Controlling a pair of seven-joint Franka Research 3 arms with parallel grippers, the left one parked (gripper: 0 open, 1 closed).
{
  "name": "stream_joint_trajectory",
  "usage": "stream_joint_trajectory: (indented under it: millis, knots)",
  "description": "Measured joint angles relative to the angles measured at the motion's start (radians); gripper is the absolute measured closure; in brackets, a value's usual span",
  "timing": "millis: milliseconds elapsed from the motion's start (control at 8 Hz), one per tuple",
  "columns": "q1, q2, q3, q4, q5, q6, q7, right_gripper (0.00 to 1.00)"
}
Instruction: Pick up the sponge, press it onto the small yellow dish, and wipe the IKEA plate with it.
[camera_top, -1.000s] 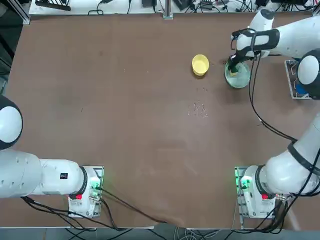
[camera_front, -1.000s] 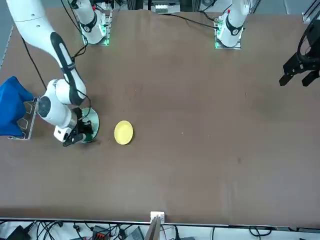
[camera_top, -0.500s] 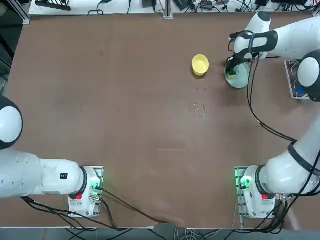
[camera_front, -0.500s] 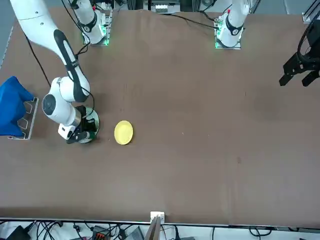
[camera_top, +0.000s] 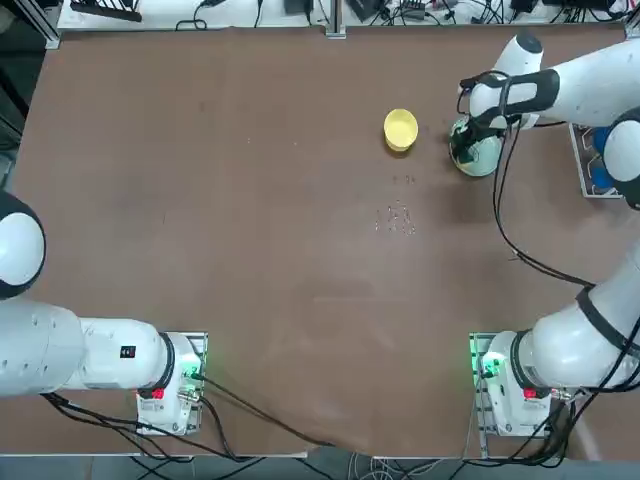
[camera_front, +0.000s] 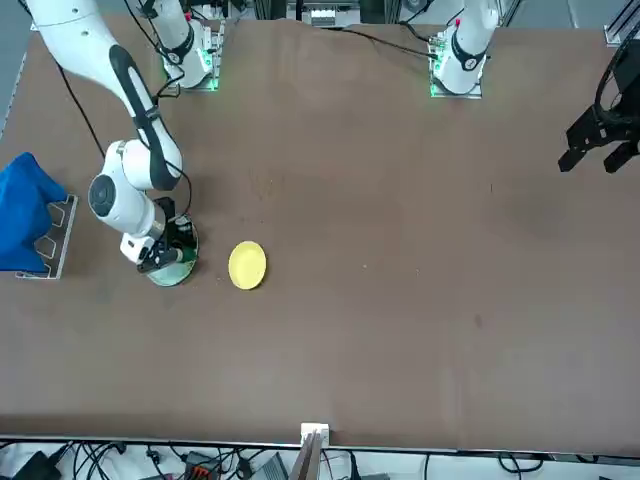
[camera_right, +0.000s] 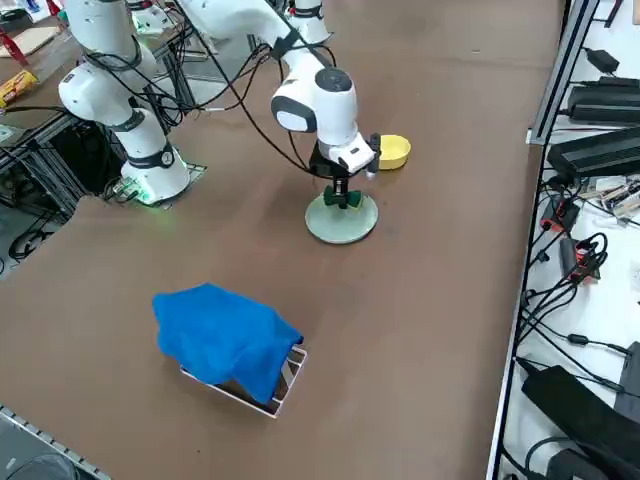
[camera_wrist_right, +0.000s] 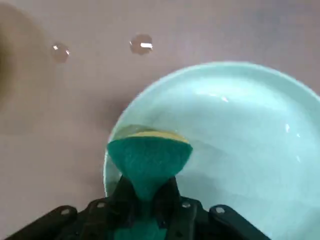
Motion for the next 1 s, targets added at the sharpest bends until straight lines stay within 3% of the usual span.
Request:
stream_joint_trajectory:
  millis: [1000]
  knots:
    - [-0.164, -0.016, -0.003, -0.024, 0.0, -0.011, -0.235, 0.79]
